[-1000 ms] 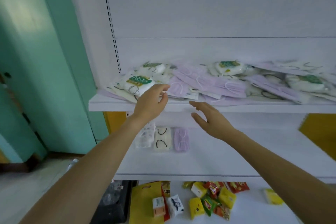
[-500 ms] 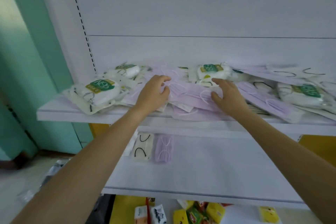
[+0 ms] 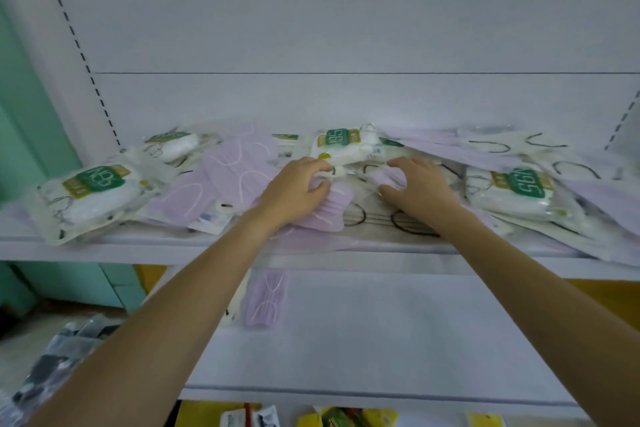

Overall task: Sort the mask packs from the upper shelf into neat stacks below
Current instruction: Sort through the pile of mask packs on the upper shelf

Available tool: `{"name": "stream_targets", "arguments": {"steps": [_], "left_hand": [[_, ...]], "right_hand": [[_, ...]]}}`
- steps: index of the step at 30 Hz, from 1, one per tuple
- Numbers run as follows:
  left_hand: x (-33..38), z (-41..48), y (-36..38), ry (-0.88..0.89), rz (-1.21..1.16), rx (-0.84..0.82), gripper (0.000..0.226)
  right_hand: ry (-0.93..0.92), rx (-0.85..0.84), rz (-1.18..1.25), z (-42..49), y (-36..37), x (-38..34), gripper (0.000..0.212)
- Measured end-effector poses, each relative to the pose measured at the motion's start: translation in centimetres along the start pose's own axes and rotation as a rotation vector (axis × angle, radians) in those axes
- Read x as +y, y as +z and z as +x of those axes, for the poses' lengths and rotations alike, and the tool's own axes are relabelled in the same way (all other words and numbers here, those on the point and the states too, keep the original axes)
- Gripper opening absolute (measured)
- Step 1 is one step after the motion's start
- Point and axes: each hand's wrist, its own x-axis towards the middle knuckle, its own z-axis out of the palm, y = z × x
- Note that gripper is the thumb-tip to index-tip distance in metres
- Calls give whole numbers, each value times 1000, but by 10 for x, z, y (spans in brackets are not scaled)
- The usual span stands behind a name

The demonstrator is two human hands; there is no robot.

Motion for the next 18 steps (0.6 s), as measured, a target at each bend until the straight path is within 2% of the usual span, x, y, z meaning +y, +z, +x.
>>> {"name": "stream_targets", "arguments": {"steps": [2,8,11,18], "left_hand": [[8,7,10,18,22,-56,34],[19,11,26,2,12,-133,33],[13,4,14,-16,-85,-5,29],[-39,-30,-46,-151,-15,358,22]], "right_hand": [[16,-67,12,-4,-3,9,57],[-71,-80,91,-12,-1,11,53],[-193,-99,126,-8,5,-9,48],[-400,-141,199,15,44,-90,51]]}}
